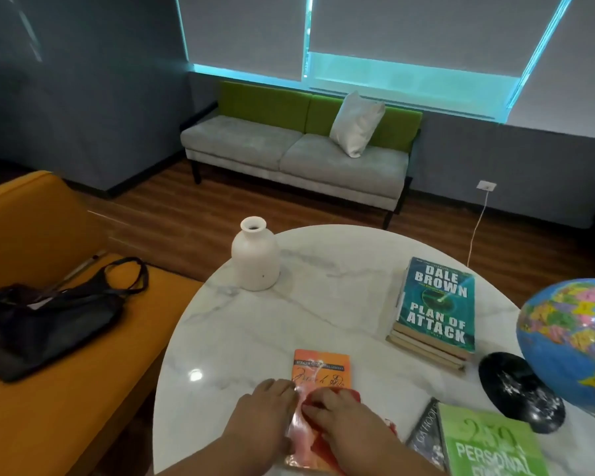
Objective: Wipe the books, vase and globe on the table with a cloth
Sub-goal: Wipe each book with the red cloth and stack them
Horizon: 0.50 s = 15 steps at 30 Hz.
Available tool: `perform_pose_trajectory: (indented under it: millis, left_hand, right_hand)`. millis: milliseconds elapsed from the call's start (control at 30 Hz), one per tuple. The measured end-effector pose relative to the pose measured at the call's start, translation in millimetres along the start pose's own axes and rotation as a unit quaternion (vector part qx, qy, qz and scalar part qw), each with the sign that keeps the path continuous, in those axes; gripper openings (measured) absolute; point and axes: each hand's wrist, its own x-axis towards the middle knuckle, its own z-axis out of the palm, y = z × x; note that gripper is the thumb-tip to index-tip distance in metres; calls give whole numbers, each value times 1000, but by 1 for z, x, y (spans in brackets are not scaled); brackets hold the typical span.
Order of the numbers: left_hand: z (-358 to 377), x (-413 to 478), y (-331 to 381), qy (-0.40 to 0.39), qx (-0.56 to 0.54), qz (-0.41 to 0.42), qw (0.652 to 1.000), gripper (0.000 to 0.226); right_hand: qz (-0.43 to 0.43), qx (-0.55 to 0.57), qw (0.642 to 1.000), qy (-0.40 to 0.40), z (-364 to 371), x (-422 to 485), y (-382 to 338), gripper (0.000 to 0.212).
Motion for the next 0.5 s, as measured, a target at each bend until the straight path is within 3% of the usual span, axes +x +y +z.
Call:
perform_pose_trajectory:
  millis: [100, 200, 333, 433, 500]
  left_hand:
    - [4, -3, -1, 4, 4, 0, 1000, 70]
    - [8, -5, -3, 13, -10, 1, 1000, 72]
    - [12, -8, -9, 14, -45, -19, 999, 86]
    - [12, -5, -13, 8, -53, -23, 998, 92]
    - [12, -3, -13, -4, -57, -19, 998, 92]
  right_hand:
    - [40, 31, 997, 58, 0, 4, 5, 48]
    - [26, 25, 999, 37, 1, 8, 4, 48]
    - [39, 75, 994, 74, -8, 10, 4, 29]
    - [35, 68, 995, 58, -4, 10, 6, 43]
    - [22, 82, 996, 37, -1, 11, 9, 40]
